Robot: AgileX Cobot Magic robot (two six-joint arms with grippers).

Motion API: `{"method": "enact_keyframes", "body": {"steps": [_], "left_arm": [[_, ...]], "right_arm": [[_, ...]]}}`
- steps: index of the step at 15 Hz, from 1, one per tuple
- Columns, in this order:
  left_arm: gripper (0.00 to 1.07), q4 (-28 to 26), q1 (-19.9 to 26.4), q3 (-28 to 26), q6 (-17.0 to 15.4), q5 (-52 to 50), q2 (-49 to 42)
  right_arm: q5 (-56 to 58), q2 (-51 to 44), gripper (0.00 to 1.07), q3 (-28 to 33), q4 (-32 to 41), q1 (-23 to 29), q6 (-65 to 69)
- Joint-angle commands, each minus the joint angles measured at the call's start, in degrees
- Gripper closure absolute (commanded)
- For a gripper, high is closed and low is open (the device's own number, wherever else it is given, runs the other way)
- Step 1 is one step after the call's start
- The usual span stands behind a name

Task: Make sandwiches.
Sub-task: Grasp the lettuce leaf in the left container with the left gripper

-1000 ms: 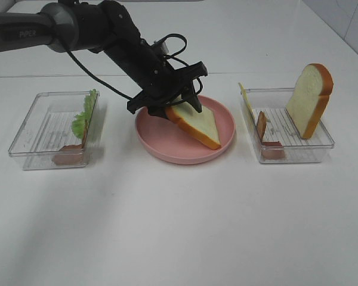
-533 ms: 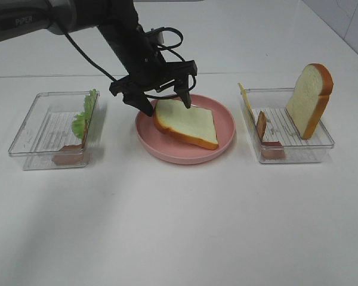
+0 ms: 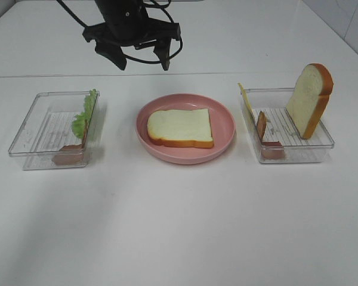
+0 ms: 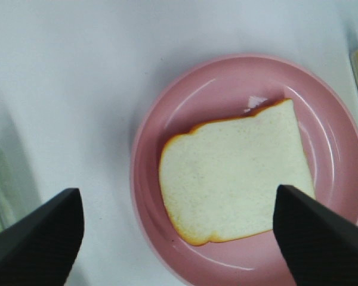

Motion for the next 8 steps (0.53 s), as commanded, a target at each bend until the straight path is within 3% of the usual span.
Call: {"method": "enact_keyframes", "body": {"steps": [1, 3, 5, 8], "left_arm": [[0.26, 6.2, 1.0, 2.5, 0.6, 5.9, -4.2], [0.26, 7.9, 6.1, 11.6, 1.1, 5.9, -10.8], [0.26, 7.8, 9.5, 15.4, 2.0, 5.9, -12.9], [0.26, 4.4, 12.4, 16.9, 4.1, 5.8, -11.8]], "right_arm": [[-0.5, -1.6, 0.22, 0.2, 0.3, -0.2, -0.3], [-0.5, -1.6, 0.22, 0.2, 0.3, -0.2, -0.3], [-0.5, -1.6, 0.22, 0.2, 0.3, -0.2, -0.3], [-0.5, -1.6, 0.22, 0.2, 0.3, -0.2, -0.3]]}}
